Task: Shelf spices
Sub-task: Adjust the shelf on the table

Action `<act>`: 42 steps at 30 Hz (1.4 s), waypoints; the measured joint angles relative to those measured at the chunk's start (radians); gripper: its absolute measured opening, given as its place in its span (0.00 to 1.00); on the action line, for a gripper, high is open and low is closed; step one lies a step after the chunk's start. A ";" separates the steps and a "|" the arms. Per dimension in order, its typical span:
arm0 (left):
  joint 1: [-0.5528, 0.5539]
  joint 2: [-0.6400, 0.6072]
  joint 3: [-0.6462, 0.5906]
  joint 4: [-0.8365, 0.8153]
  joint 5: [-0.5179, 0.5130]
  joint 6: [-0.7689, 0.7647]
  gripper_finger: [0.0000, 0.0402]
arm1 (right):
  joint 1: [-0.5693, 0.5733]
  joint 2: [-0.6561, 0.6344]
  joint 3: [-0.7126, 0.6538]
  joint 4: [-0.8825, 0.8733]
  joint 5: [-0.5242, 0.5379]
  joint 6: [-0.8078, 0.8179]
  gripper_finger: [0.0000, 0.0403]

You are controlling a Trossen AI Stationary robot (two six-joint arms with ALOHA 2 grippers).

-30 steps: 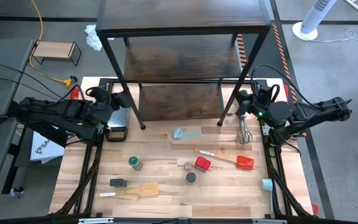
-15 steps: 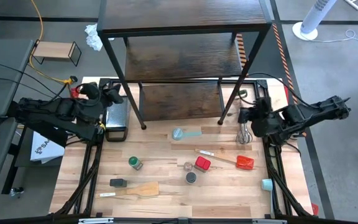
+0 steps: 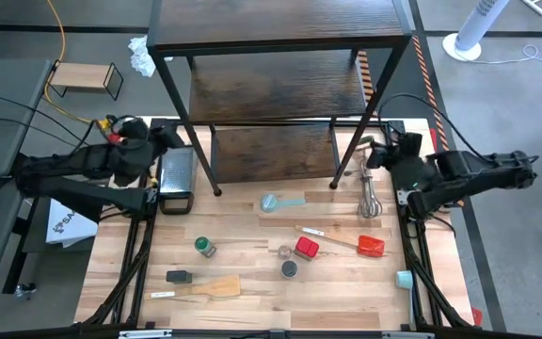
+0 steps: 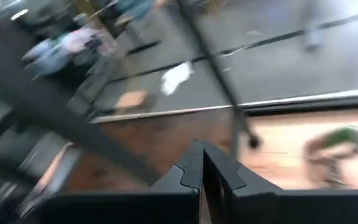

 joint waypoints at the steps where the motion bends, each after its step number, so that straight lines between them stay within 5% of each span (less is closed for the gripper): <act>1: 0.035 0.004 -0.007 0.007 0.059 0.005 0.00 | -0.017 -0.014 0.000 0.072 -0.037 -0.100 0.00; 7: 0.164 0.020 -0.014 0.039 0.239 0.089 0.00 | -0.176 -0.084 0.000 0.336 -0.171 -0.459 0.00; 13: 0.249 0.019 -0.014 0.142 0.352 0.195 0.00 | -0.372 -0.058 0.000 0.481 -0.547 -0.629 0.00; 17: 0.295 0.016 -0.014 0.165 0.463 0.236 0.00 | -0.465 -0.017 0.000 0.517 -0.730 -0.657 0.00; 24: 0.305 0.002 -0.012 0.160 0.636 0.288 0.00 | -0.457 -0.009 0.001 0.521 -0.859 -0.654 0.00; 32: 0.273 -0.006 -0.013 0.134 0.760 0.257 0.00 | -0.342 -0.014 0.001 0.510 -0.889 -0.589 0.00; 42: 0.122 -0.048 -0.013 0.093 0.790 0.103 0.00 | -0.161 -0.010 0.000 0.466 -0.737 -0.518 0.00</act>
